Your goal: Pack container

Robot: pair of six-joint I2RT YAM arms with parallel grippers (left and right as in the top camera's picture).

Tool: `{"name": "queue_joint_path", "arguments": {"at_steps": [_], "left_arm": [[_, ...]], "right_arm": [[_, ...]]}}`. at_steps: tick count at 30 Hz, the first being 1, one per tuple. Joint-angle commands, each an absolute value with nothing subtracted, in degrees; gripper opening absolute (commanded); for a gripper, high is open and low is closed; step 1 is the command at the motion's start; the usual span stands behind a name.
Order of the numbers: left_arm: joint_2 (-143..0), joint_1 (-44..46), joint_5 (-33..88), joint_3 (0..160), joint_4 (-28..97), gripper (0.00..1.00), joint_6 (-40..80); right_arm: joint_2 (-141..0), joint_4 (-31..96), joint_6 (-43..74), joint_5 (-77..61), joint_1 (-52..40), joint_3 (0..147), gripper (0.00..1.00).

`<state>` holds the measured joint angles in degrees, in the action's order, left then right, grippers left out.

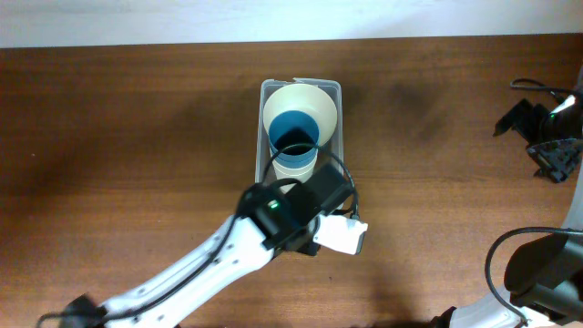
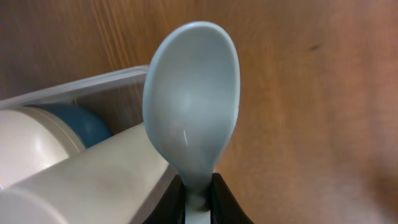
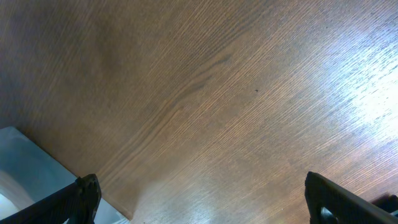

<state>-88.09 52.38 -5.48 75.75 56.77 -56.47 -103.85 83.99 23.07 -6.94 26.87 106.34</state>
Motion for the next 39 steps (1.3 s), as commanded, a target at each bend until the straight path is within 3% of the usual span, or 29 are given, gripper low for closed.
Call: {"name": "queue_joint_path", "arguments": {"at_steps": [1,12,16,19,29,39], "left_arm": [[-91.8,51.7,-13.7,75.9,55.6,0.02,-58.8],[-93.6,47.8,-11.3,75.9,49.9,0.02,-56.2],[-93.8,47.2,-11.4,75.9,49.5,0.18,-55.7],[-93.7,47.1,-11.5,75.9,48.4,1.00,-51.8],[-83.5,46.9,-12.3,80.4,53.0,1.00,-34.3],[-62.9,39.4,-28.8,80.7,59.0,0.99,-3.8]], "right_arm": [[-102.6,84.0,22.7,-6.6,27.1,107.1,0.99],[-102.6,84.0,22.7,-6.6,27.1,107.1,0.99],[-102.6,84.0,22.7,-6.6,27.1,107.1,0.99],[-102.6,84.0,22.7,-6.6,27.1,107.1,0.99],[-102.6,84.0,22.7,-6.6,27.1,107.1,0.99],[-102.6,84.0,22.7,-6.6,27.1,107.1,0.99]]}}
